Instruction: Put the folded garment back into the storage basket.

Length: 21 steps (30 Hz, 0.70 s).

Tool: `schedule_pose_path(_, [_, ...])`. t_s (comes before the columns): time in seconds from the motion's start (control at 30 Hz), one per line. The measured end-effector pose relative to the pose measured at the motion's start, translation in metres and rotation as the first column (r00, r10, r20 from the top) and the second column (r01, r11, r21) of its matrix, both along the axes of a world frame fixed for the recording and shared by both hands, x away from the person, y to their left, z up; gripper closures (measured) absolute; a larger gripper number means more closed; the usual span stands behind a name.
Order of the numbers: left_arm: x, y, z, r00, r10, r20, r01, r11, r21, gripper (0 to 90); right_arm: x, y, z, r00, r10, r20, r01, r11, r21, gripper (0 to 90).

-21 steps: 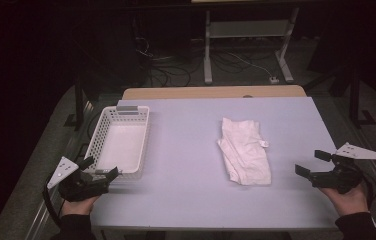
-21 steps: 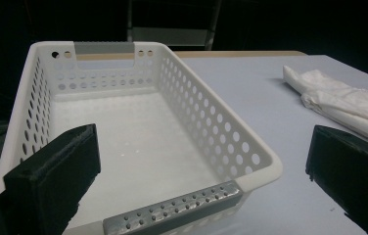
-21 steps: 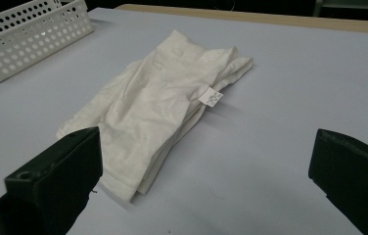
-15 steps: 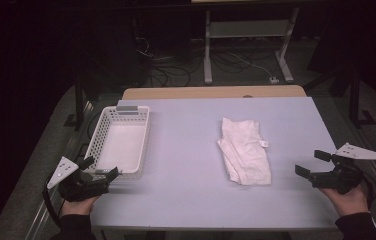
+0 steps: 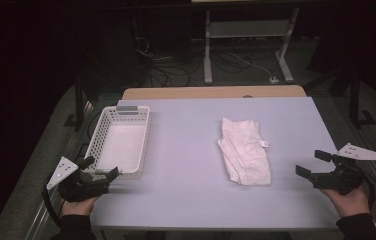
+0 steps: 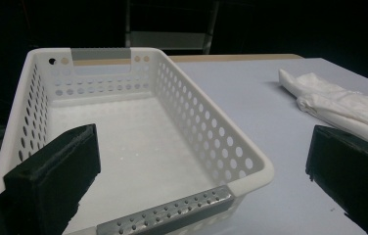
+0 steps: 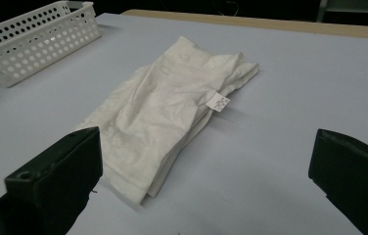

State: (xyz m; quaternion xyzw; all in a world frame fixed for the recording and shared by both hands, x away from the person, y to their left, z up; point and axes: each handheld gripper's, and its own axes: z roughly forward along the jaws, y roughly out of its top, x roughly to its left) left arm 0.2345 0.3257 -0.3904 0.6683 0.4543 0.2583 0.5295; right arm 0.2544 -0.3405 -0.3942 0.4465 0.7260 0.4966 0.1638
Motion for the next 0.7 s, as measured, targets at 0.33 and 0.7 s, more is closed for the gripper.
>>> schedule_pose_path(0.33, [0.006, -0.010, 0.008, 0.9997, -0.024, -0.001, 0.024, 0.9987, 0.044, 0.0, 0.001, 0.002, 0.004, 0.9999, -0.006, -0.014, 0.006, 1.000, -0.015, 0.0])
schedule_pose_path(0.7, [0.014, -0.019, 0.018, 0.9979, -0.062, -0.018, 0.063, 0.9961, 0.061, 0.0, 0.003, 0.002, 0.013, 0.9996, -0.002, -0.029, 0.001, 1.000, -0.024, 0.0])
